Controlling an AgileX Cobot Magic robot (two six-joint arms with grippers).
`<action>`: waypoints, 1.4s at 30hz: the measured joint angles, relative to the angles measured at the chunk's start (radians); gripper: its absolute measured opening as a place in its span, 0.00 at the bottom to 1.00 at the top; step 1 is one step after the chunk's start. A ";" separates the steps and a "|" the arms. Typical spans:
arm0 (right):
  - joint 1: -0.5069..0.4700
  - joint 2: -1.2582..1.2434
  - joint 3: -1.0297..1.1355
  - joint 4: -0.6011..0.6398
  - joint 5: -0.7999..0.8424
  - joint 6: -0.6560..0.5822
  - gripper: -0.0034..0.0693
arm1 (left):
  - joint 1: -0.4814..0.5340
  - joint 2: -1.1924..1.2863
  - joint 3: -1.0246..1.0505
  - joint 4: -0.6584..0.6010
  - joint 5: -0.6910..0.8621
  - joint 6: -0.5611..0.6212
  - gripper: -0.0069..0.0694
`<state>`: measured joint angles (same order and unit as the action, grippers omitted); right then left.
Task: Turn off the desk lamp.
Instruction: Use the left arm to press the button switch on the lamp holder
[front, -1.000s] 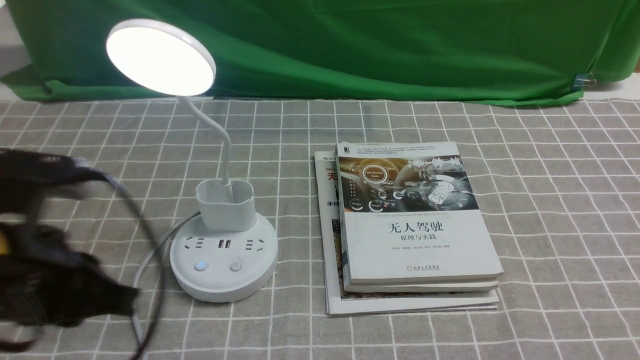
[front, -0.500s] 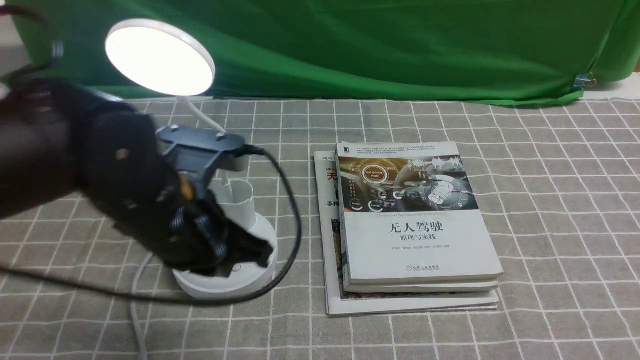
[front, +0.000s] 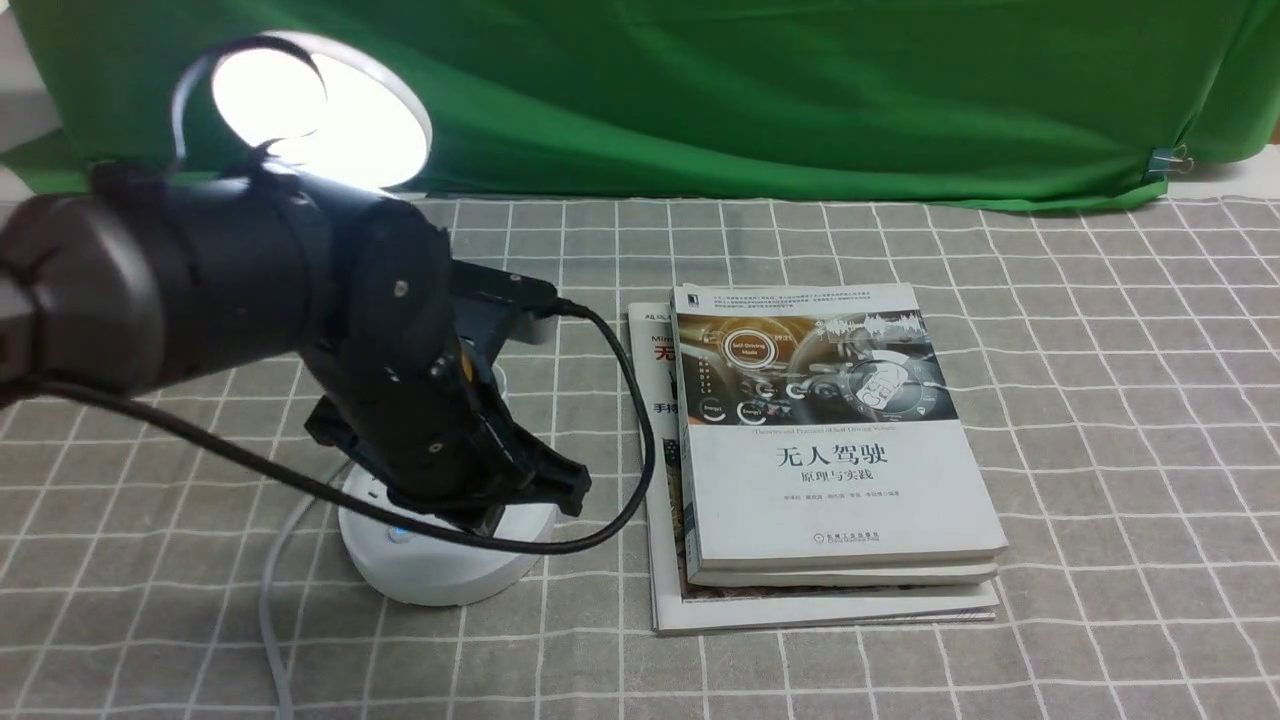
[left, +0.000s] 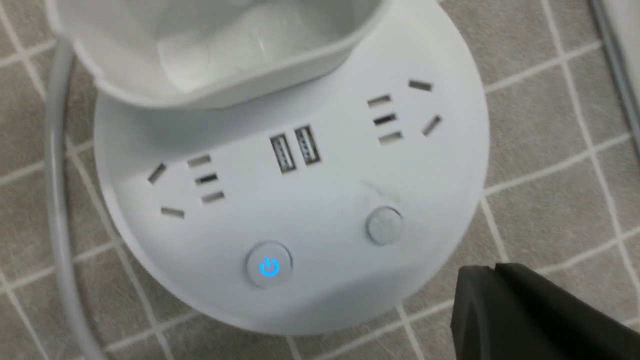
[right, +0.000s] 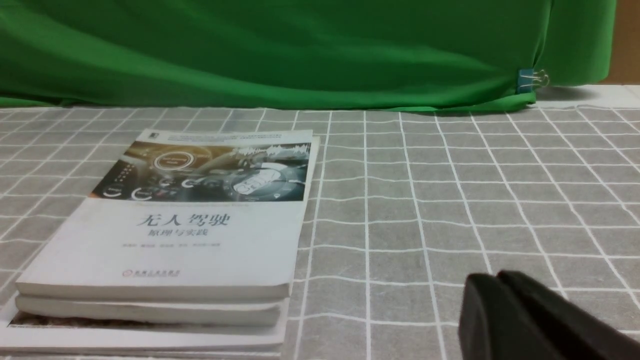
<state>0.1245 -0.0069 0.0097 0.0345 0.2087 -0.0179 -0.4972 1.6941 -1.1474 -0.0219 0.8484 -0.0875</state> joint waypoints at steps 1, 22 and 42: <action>0.000 0.000 0.000 0.000 0.000 0.000 0.10 | 0.000 0.008 -0.003 0.003 0.001 0.000 0.09; 0.000 0.000 0.000 0.000 0.000 0.001 0.10 | 0.000 0.078 -0.022 0.012 0.007 -0.001 0.09; 0.000 0.000 0.000 0.000 0.000 0.001 0.10 | 0.000 0.056 -0.011 0.022 0.003 -0.018 0.09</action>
<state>0.1245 -0.0069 0.0097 0.0345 0.2087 -0.0170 -0.4972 1.7505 -1.1588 0.0000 0.8515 -0.1060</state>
